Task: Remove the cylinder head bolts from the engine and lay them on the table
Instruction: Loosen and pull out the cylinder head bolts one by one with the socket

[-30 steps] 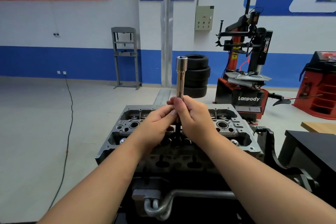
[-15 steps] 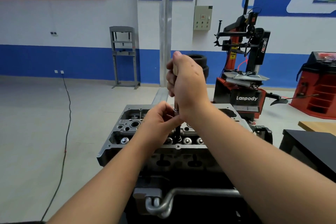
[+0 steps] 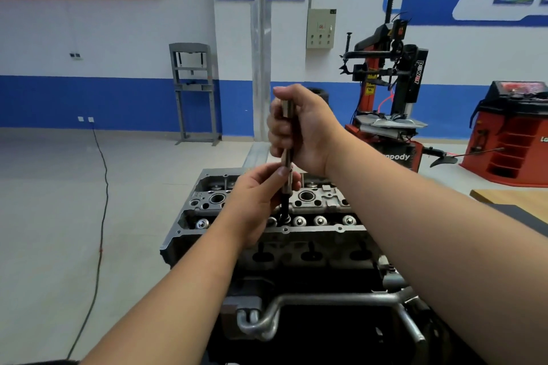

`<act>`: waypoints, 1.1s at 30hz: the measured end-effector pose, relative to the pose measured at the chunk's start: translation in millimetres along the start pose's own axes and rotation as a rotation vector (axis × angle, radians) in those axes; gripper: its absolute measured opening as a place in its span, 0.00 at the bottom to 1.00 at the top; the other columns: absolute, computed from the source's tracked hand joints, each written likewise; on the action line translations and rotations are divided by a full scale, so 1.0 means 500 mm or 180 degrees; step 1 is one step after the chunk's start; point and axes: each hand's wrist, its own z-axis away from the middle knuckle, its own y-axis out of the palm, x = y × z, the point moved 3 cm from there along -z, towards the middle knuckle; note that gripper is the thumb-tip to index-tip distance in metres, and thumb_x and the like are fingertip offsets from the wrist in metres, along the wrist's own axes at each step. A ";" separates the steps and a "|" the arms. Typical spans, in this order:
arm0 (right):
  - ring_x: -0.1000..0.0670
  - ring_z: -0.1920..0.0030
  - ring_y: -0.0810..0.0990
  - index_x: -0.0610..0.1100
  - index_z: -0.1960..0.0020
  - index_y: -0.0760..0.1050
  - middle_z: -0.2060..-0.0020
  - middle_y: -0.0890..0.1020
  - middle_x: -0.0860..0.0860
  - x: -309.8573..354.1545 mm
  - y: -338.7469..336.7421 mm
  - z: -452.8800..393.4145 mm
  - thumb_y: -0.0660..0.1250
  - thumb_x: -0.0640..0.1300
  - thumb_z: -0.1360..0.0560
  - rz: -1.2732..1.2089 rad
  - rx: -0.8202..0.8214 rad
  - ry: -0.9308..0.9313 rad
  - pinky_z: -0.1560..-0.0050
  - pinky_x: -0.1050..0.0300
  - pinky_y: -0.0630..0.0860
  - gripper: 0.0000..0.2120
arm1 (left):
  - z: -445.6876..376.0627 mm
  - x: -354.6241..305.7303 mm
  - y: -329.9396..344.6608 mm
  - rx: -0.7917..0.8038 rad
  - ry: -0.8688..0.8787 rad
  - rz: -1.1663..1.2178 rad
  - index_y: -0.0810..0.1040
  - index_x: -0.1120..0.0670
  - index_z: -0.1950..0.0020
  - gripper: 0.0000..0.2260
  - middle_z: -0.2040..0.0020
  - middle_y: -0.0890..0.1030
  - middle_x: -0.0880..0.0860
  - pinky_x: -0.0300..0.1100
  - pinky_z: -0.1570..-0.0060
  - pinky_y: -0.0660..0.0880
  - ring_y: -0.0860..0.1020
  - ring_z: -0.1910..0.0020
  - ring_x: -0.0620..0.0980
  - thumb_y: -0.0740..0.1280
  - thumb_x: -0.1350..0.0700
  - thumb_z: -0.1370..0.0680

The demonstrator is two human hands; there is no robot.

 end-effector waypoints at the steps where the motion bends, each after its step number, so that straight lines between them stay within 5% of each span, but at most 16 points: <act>1: 0.51 0.74 0.65 0.47 0.65 0.70 0.75 0.69 0.53 -0.002 0.005 0.003 0.63 0.53 0.24 0.0073 -0.0127 0.0026 0.66 0.54 0.65 0.14 | 0.000 0.004 -0.003 -0.0024 0.0013 0.0085 0.89 0.49 0.56 0.07 0.56 0.86 0.51 0.39 0.51 0.80 0.83 0.54 0.48 0.72 0.50 0.26; 5: 0.50 0.65 0.76 0.47 0.52 0.75 0.65 0.80 0.51 0.017 0.021 0.018 0.65 0.52 0.21 0.0706 -0.1250 -0.0157 0.61 0.55 0.71 0.09 | -0.007 0.011 -0.013 -0.0233 0.0009 0.0071 0.83 0.55 0.49 0.14 0.59 0.85 0.51 0.43 0.51 0.80 0.82 0.56 0.50 0.78 0.49 0.29; 7: 0.50 0.66 0.75 0.47 0.55 0.75 0.67 0.79 0.51 0.029 0.035 0.017 0.62 0.48 0.20 0.0663 -0.1355 -0.0230 0.65 0.56 0.70 0.08 | -0.011 0.014 -0.014 -0.0382 0.0017 -0.0138 0.78 0.55 0.51 0.18 0.63 0.82 0.50 0.43 0.55 0.79 0.79 0.60 0.49 0.82 0.50 0.32; 10: 0.52 0.72 0.69 0.46 0.66 0.73 0.74 0.73 0.52 0.022 0.054 0.012 0.61 0.50 0.20 0.0575 -0.1254 -0.0436 0.68 0.56 0.66 0.18 | -0.012 0.019 -0.015 -0.0369 -0.0041 -0.0283 0.77 0.54 0.51 0.24 0.58 0.81 0.54 0.49 0.50 0.77 0.78 0.56 0.52 0.83 0.45 0.37; 13: 0.51 0.75 0.61 0.47 0.70 0.66 0.77 0.65 0.51 0.009 0.048 0.004 0.62 0.47 0.19 0.0542 -0.0770 -0.0748 0.70 0.55 0.58 0.21 | -0.006 0.020 -0.013 -0.0020 -0.0136 -0.0321 0.83 0.51 0.46 0.26 0.50 0.84 0.54 0.48 0.46 0.77 0.80 0.50 0.51 0.73 0.30 0.29; 15: 0.51 0.75 0.57 0.48 0.71 0.65 0.77 0.62 0.52 0.012 0.036 0.003 0.62 0.47 0.20 0.0329 -0.0245 -0.0521 0.71 0.57 0.57 0.21 | -0.001 0.022 -0.013 0.0094 -0.0176 -0.0322 0.85 0.48 0.47 0.22 0.48 0.86 0.53 0.45 0.46 0.77 0.83 0.49 0.49 0.64 0.33 0.22; 18: 0.51 0.75 0.57 0.48 0.71 0.65 0.77 0.61 0.53 0.020 0.020 0.007 0.62 0.47 0.20 0.0131 -0.0032 -0.0311 0.71 0.57 0.57 0.20 | 0.002 0.022 -0.013 0.0071 -0.0145 -0.0436 0.84 0.50 0.46 0.17 0.51 0.86 0.52 0.47 0.46 0.76 0.83 0.51 0.49 0.63 0.40 0.21; 26: 0.50 0.65 0.72 0.47 0.58 0.74 0.76 0.75 0.56 -0.008 0.029 0.025 0.61 0.56 0.20 0.0442 -0.1705 -0.0508 0.61 0.52 0.70 0.15 | -0.003 0.013 -0.001 -0.0159 0.0021 -0.0531 0.86 0.43 0.59 0.12 0.61 0.83 0.47 0.51 0.46 0.74 0.79 0.57 0.49 0.69 0.41 0.20; 28: 0.51 0.65 0.71 0.48 0.60 0.75 0.73 0.74 0.55 -0.011 0.032 0.023 0.59 0.55 0.20 0.0401 -0.1664 -0.0574 0.60 0.52 0.69 0.15 | -0.003 0.013 -0.001 -0.0258 0.0059 -0.0490 0.85 0.43 0.58 0.09 0.61 0.83 0.48 0.53 0.46 0.73 0.77 0.56 0.53 0.74 0.39 0.24; 33: 0.52 0.75 0.59 0.48 0.70 0.68 0.77 0.63 0.53 -0.008 0.027 0.013 0.62 0.53 0.22 0.0092 -0.0655 -0.0490 0.70 0.56 0.59 0.19 | -0.006 0.015 -0.005 -0.0380 0.0069 -0.0473 0.78 0.53 0.51 0.24 0.64 0.82 0.47 0.53 0.46 0.73 0.78 0.56 0.52 0.77 0.36 0.34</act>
